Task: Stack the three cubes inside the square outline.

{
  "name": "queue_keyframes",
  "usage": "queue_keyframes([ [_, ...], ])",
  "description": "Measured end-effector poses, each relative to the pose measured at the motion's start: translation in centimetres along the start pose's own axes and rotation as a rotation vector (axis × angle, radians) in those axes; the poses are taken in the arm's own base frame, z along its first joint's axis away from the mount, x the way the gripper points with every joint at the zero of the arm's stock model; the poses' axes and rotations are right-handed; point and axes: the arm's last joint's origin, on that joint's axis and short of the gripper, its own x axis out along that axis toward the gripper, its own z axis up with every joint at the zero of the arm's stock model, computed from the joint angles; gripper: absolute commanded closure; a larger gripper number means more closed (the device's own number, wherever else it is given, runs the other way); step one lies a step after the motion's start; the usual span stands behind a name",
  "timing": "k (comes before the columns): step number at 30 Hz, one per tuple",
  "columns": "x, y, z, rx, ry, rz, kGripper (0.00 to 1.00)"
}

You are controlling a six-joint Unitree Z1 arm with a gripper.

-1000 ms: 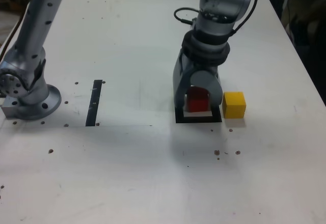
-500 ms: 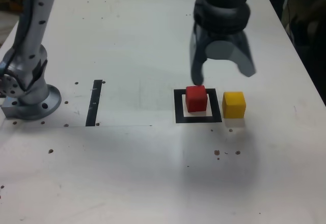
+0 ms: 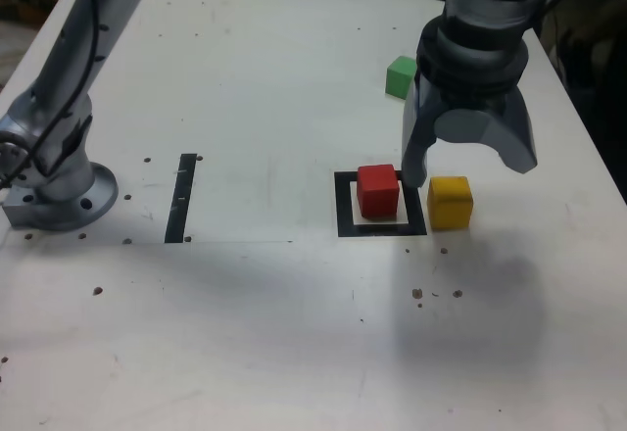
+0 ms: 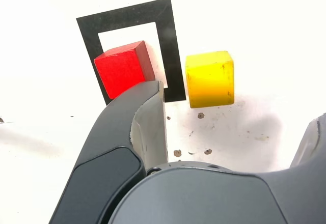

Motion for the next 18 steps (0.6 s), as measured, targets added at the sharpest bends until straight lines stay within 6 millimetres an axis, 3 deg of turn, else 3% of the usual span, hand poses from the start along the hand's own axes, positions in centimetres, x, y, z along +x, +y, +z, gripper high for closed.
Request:
queue_keyframes([
  [18,2.9,0.6,1.5,0.018,0.051,-0.022,0.03],
])
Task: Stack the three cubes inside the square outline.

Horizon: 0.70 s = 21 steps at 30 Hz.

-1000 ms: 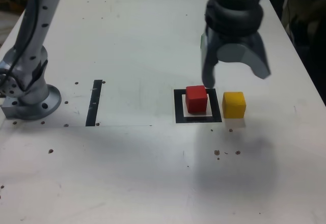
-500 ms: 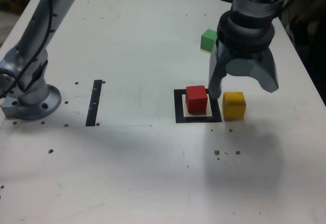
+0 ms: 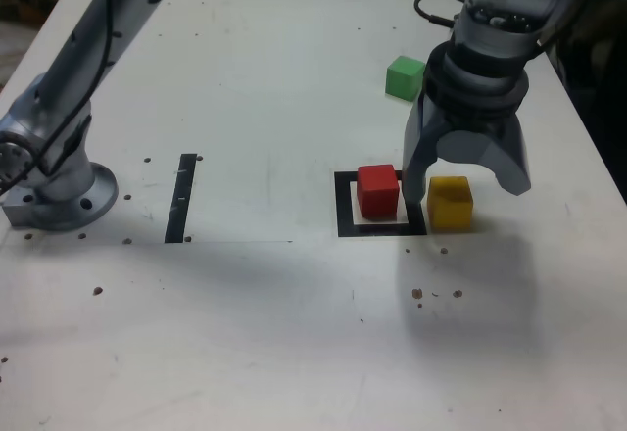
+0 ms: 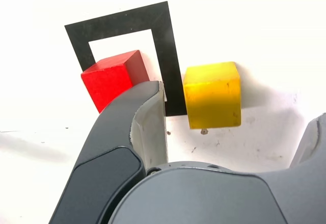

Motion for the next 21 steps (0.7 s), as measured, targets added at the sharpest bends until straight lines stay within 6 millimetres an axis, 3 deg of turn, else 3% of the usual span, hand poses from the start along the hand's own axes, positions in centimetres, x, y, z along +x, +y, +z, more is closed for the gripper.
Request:
queue_keyframes([
  [21,2.2,0.5,1.1,0.000,0.027,-0.060,0.15],
])
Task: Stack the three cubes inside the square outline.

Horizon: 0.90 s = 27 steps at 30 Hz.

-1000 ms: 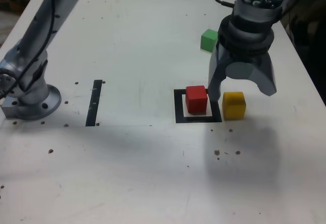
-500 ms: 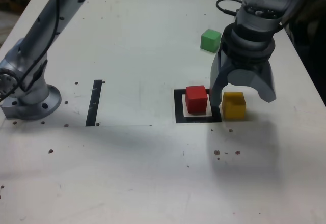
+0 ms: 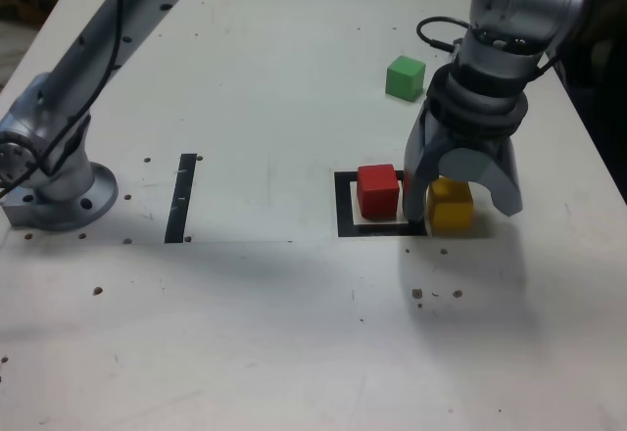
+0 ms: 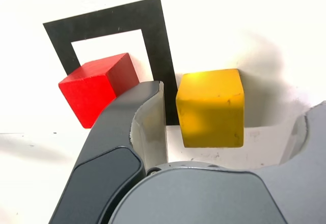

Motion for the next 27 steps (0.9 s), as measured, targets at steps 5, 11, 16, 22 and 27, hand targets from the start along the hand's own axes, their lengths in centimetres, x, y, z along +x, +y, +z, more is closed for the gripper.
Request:
queue_keyframes([
  [5,0.2,0.0,-0.1,0.000,0.009,-0.003,0.23],
  [11,0.9,0.4,-0.1,-0.019,0.031,-0.003,0.44],
  [16,0.9,0.4,-0.1,-0.026,0.028,0.003,0.49],
  [22,1.2,0.4,0.2,-0.027,0.024,0.001,0.51],
  [27,0.9,0.4,0.4,-0.027,0.009,-0.003,0.58],
])
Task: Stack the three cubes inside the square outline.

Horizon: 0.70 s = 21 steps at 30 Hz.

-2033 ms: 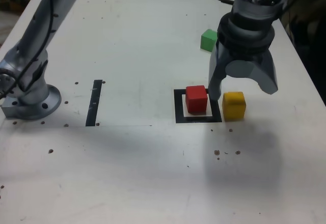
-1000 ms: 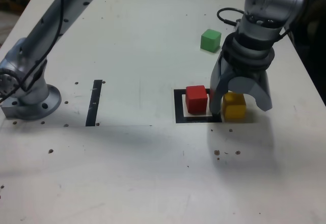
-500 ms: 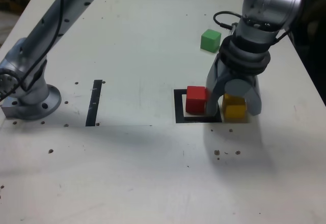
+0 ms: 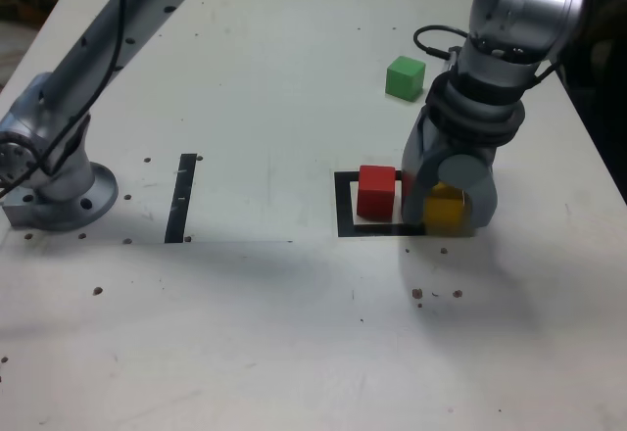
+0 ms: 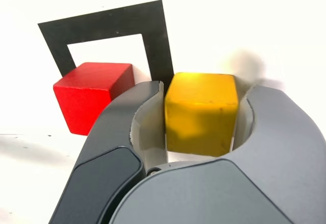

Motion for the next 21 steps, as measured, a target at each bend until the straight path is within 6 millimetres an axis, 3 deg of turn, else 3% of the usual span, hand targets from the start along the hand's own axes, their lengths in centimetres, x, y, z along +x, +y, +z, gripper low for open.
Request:
queue_keyframes([
  [6,-0.5,-0.1,0.4,0.002,-0.029,0.006,0.69],
  [10,-1.2,-0.4,0.6,0.006,-0.053,0.026,0.70],
  [17,-3.8,-0.9,0.0,0.015,-0.111,0.066,0.71],
  [21,-6.1,-1.1,-1.8,0.025,-0.110,0.094,0.70],
])
